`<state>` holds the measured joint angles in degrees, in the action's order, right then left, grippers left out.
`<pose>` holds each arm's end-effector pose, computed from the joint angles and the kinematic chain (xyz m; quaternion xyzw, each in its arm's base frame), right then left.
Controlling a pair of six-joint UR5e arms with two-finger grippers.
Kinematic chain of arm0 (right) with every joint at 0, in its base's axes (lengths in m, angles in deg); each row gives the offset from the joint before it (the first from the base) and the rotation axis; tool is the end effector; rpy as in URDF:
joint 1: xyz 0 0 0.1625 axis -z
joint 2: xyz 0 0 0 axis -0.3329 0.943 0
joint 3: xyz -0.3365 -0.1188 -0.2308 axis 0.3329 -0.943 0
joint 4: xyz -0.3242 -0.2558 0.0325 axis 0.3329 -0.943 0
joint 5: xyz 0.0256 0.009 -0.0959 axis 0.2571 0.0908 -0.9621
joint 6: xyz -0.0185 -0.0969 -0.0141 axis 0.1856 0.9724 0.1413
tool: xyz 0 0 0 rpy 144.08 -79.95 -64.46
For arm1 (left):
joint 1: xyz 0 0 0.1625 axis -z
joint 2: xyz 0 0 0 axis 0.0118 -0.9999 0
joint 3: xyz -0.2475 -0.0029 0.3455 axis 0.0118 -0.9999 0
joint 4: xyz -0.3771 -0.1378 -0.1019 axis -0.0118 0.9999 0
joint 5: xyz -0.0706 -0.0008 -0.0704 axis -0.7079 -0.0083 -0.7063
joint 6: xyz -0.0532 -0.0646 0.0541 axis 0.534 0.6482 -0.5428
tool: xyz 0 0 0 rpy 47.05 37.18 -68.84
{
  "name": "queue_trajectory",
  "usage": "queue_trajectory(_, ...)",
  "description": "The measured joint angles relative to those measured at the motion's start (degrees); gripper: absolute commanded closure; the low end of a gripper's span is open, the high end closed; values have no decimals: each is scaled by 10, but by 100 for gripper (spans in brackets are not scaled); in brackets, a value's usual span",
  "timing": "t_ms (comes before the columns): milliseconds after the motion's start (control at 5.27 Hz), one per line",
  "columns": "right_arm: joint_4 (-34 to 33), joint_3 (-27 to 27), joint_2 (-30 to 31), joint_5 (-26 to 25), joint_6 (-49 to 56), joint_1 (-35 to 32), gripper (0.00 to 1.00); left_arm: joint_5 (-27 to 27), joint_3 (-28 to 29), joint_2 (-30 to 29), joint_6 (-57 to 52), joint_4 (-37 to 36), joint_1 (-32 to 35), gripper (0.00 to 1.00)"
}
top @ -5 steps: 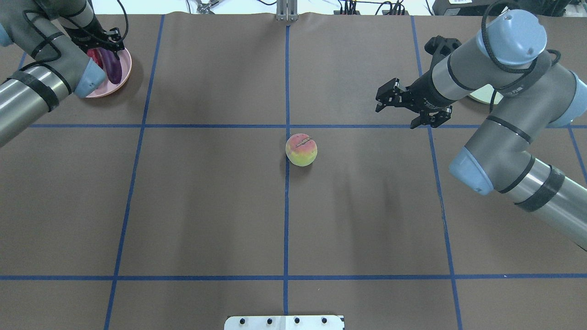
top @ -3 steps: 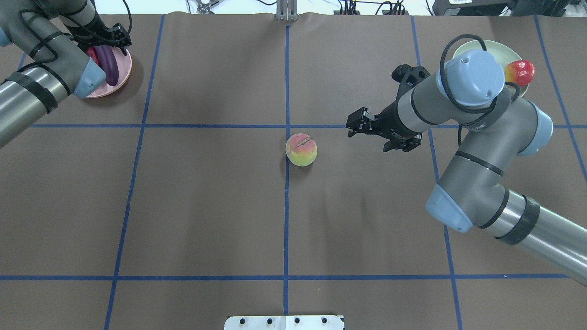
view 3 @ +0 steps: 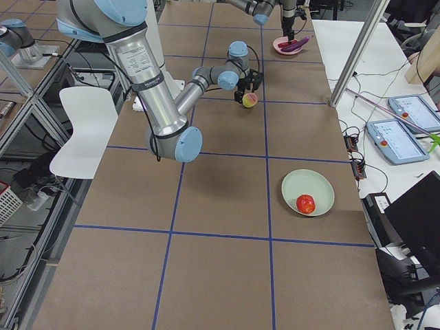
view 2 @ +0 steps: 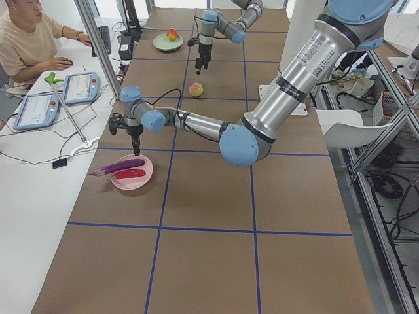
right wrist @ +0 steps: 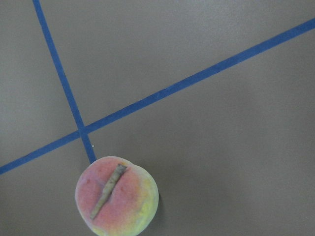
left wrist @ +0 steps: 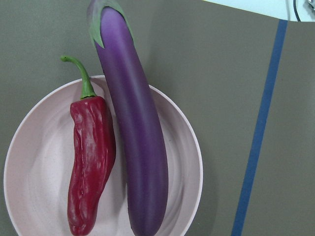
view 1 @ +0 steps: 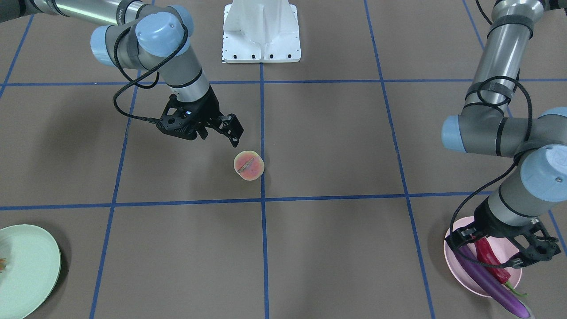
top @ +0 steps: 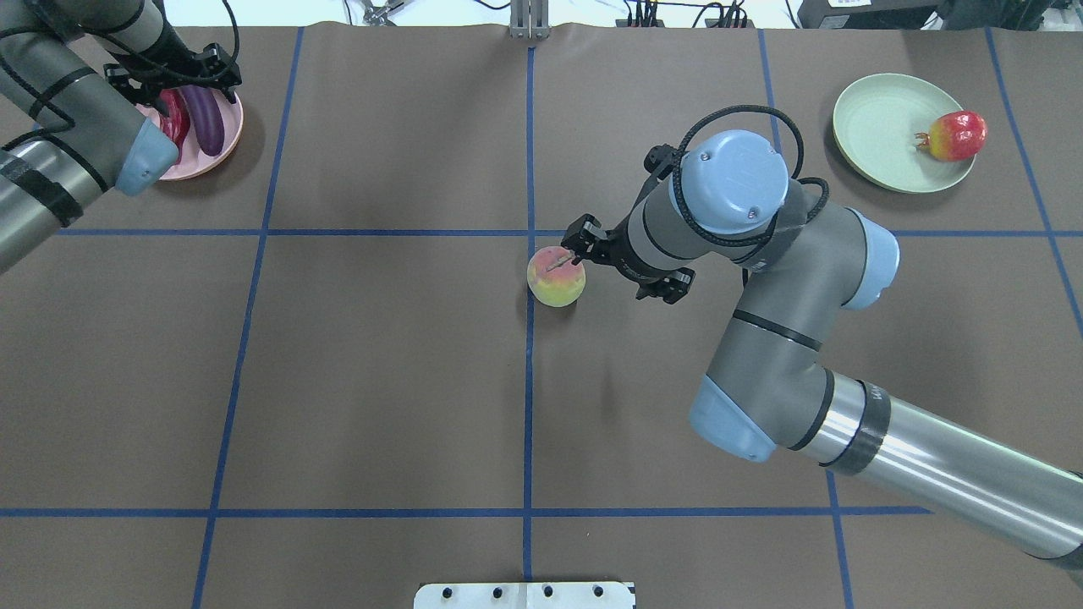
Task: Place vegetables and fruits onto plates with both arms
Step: 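Lower the right gripper over the peach and grasp it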
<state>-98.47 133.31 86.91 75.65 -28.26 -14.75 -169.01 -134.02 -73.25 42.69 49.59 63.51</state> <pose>-0.5027 -0.4678 0.2218 -0.0289 -0.4650 0.2609 0.8455 0.2775 -0.7270 0.4374 0.0399 0.3564 -0.1648 0.9188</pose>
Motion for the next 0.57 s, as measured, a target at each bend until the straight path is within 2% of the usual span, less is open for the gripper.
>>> queue_trajectory(190,-1,-33,-30,-25,-58,6,1,0,-9,4,1,-1,0,0)
queue_trajectory(570,-2,-79,-57,-55,-108,19,1,2,-16,10,2,-2,-1,0)
